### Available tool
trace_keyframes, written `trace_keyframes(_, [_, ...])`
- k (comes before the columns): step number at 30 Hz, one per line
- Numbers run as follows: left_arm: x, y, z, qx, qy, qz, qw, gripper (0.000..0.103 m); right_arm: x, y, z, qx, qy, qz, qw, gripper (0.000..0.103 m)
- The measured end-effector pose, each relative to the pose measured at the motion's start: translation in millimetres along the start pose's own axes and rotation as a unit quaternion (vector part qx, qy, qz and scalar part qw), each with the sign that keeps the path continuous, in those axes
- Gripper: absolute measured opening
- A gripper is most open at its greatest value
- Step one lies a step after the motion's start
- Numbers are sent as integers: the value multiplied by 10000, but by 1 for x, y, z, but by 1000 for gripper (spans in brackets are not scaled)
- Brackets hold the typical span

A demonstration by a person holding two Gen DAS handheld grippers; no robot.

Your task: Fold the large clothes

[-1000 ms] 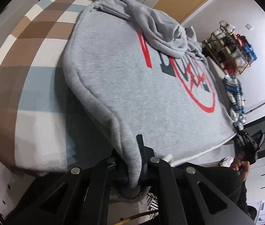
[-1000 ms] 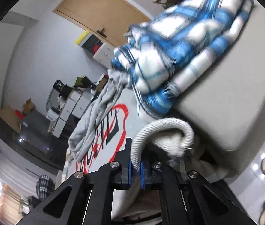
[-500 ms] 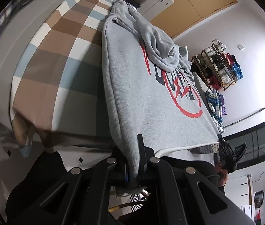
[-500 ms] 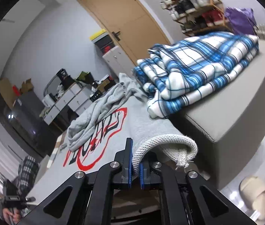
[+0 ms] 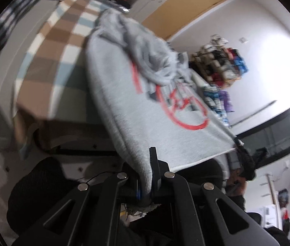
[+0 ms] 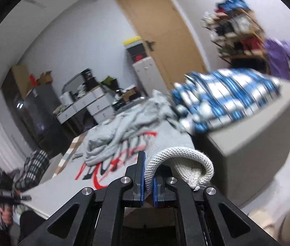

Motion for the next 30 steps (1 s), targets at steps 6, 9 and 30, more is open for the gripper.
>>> trace_keyframes(6, [111, -14, -9, -426, -337, 144, 9984, 1, 73, 42, -48, 315, 303, 414, 9982, 5])
trace_keyframes(9, [172, -24, -23, -431, -408, 244, 9979, 1, 121, 52, -83, 418, 342, 299, 9981, 5])
trace_keyframes(30, [429, 142, -167, -33, -600, 2310, 9711, 2, 211, -15, -534, -1799, 2675, -139, 9465, 6])
Point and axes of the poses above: each gripper's, at about its wrist camera, not at the fingertips, and z roughly against the way its jaws point, y to its left, x to its top, the point moved 7 cm from there along -z, roughly the way its jaws point, and after that the axes turned 4 degrees about -x, right-handed, at the moved point
